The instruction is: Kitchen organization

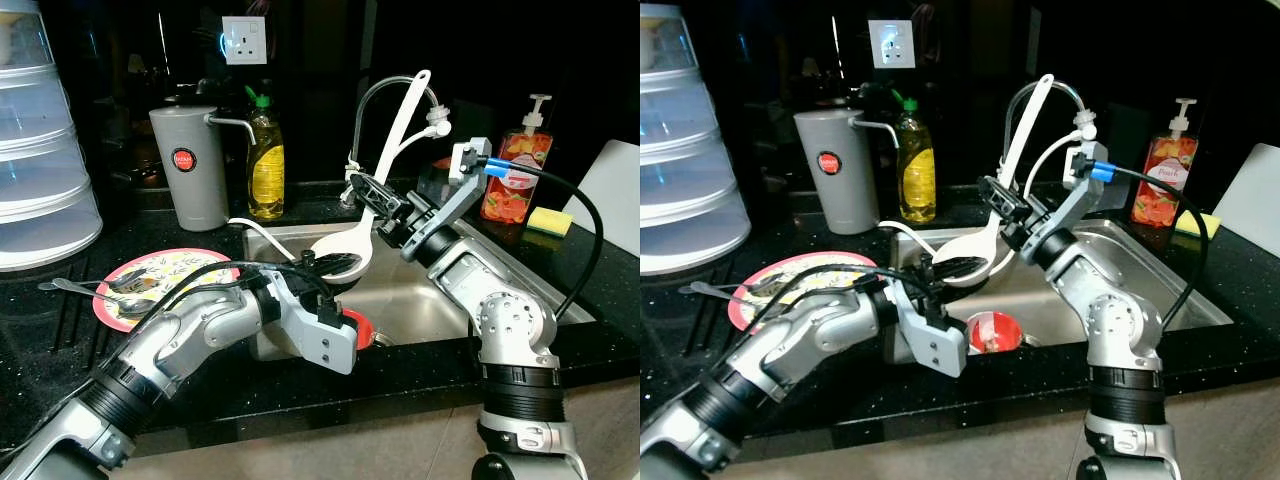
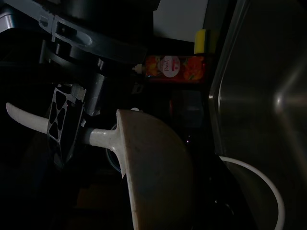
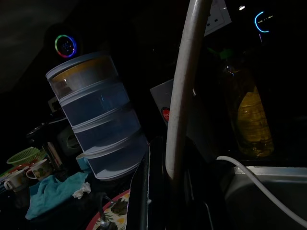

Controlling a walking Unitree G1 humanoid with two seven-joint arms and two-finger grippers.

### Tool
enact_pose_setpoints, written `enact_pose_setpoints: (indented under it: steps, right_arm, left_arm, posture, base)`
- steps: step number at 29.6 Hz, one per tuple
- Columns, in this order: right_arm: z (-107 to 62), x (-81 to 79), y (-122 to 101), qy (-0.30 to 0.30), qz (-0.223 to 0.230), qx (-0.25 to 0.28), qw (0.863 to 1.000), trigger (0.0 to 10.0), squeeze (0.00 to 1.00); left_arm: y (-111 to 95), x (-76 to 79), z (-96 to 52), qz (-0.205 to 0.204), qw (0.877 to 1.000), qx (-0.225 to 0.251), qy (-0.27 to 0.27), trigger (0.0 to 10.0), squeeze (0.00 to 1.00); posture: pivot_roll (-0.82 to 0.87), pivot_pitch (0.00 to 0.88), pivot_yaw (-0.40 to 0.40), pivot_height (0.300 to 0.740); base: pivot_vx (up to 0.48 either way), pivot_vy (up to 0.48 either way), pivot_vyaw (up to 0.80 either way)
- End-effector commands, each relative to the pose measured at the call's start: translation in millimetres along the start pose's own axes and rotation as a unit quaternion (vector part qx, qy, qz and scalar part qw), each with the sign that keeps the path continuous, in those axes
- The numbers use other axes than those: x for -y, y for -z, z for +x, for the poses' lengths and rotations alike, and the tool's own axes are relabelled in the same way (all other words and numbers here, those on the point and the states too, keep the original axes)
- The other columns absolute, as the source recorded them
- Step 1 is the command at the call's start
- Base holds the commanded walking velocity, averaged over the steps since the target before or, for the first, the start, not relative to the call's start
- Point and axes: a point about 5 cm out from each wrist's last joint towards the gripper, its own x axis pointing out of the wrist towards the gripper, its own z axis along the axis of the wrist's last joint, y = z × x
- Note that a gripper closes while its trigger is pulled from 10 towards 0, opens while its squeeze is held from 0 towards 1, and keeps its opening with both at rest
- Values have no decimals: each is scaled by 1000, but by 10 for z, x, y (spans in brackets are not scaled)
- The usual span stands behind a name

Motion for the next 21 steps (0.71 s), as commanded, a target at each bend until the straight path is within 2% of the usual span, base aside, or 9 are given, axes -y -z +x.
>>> enact_pose_setpoints:
  steps: [1,4,5,16,17,20,21]
  right_arm:
    - [20,-16,-30,-7,10,8,1000,0,0]
    - [21,-4,-33,-1,11,10,1000,0,0]
    - [20,-1,-36,0,9,10,1000,10000,0]
    - [22,7,-53,6,6,17,1000,10000,0]
    - [20,9,-51,7,6,17,1000,10000,0]
    - [18,10,-48,8,7,17,1000,10000,0]
    - [14,14,-42,9,7,17,1000,10000,0]
  left_arm:
    - [29,1,-2,-1,1000,-8,-2,10000,0]
    - [35,-2,-7,0,1000,-11,-3,10000,0]
    - [40,-4,-7,-1,1000,-13,-4,10000,0]
    - [69,-31,0,-6,1000,-28,-9,10000,0]
    - [78,-33,-2,-14,999,-31,-8,10000,1000]
    - [92,-47,-5,-19,999,-37,-12,10000,1000]
    - [94,-59,-11,-19,999,-40,-12,10000,20]
  posture:
    - [-36,0,-49,740]
    - [-34,0,-50,740]
    - [-34,0,-50,740]
    - [-31,0,-50,740]
    - [-30,0,-49,740]
    - [-27,0,-48,740]
    - [-27,0,-48,740]
  base:
    - [0,0,0]
    - [0,0,0]
    - [0,0,0]
    - [0,0,0]
    - [0,0,0]
    - [0,0,0]
    - [0,0,0]
